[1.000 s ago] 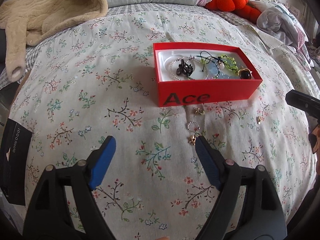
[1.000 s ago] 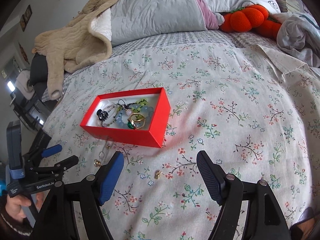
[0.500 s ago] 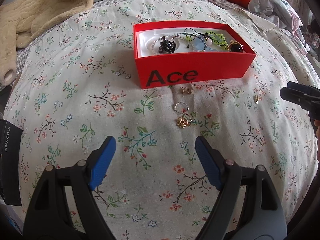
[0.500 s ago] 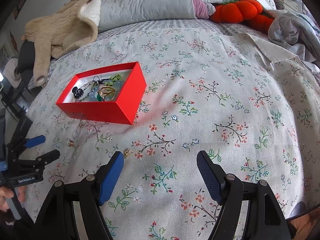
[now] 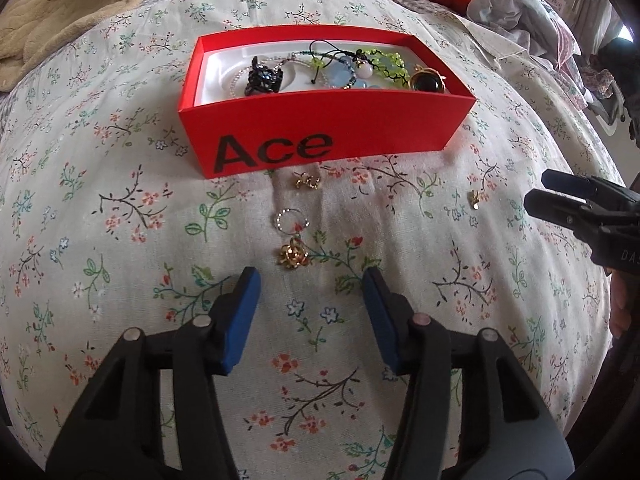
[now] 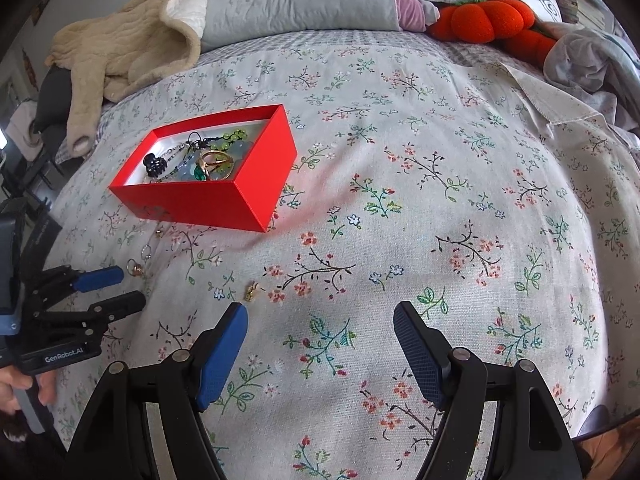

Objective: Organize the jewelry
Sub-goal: 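Lower the left tool onto the small gold flower charm and close it, then close the right tool on the small gold ring while the left tool holds the charm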

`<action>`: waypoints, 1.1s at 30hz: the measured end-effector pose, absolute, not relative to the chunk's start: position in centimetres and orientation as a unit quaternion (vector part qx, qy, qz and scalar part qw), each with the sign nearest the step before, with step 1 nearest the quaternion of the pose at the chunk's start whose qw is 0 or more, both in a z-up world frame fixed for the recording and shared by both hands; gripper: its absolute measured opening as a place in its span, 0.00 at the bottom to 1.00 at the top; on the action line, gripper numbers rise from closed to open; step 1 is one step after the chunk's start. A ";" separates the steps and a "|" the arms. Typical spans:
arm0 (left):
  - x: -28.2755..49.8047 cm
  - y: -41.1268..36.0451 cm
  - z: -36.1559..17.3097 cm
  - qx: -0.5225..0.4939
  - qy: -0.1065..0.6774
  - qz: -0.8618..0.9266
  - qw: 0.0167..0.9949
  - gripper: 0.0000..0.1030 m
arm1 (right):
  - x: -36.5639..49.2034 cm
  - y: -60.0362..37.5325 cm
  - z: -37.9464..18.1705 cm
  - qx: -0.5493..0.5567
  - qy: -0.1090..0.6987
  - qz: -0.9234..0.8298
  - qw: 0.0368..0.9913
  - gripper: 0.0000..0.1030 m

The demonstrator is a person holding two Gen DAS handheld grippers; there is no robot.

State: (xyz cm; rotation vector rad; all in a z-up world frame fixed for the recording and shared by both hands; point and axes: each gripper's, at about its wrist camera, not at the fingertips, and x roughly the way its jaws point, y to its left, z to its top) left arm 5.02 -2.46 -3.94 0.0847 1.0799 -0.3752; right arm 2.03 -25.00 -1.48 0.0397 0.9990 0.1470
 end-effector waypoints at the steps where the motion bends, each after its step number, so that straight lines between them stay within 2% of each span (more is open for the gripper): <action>1: 5.1 -2.5 -4.0 0.037 0.511 -0.176 0.841 0.50 | 2.0 -25.0 -1.5 0.018 0.479 0.071 0.875 0.74; 7: 5.9 -2.3 -4.2 0.030 0.511 -0.163 0.844 0.26 | 2.0 -24.7 -1.6 0.016 0.480 0.071 0.874 0.74; 9: 6.0 -2.2 -4.2 0.029 0.511 -0.163 0.843 0.15 | 2.0 -24.6 -1.5 0.017 0.479 0.071 0.875 0.74; 12: 6.0 -2.2 -4.1 0.032 0.513 -0.161 0.843 0.13 | 2.1 -24.1 -1.4 0.018 0.477 0.073 0.876 0.74; 14: 5.9 -1.9 -3.8 0.035 0.512 -0.153 0.844 0.06 | 2.2 -23.5 -1.2 0.017 0.474 0.076 0.877 0.74; 31: 5.2 2.9 -2.1 0.031 0.514 -0.110 0.850 0.06 | 3.6 -11.9 -3.2 -0.046 0.456 0.141 0.877 0.74; 33: 5.2 3.6 -2.2 0.022 0.517 -0.106 0.849 0.06 | 3.8 -10.7 -3.9 -0.047 0.459 0.153 0.874 0.72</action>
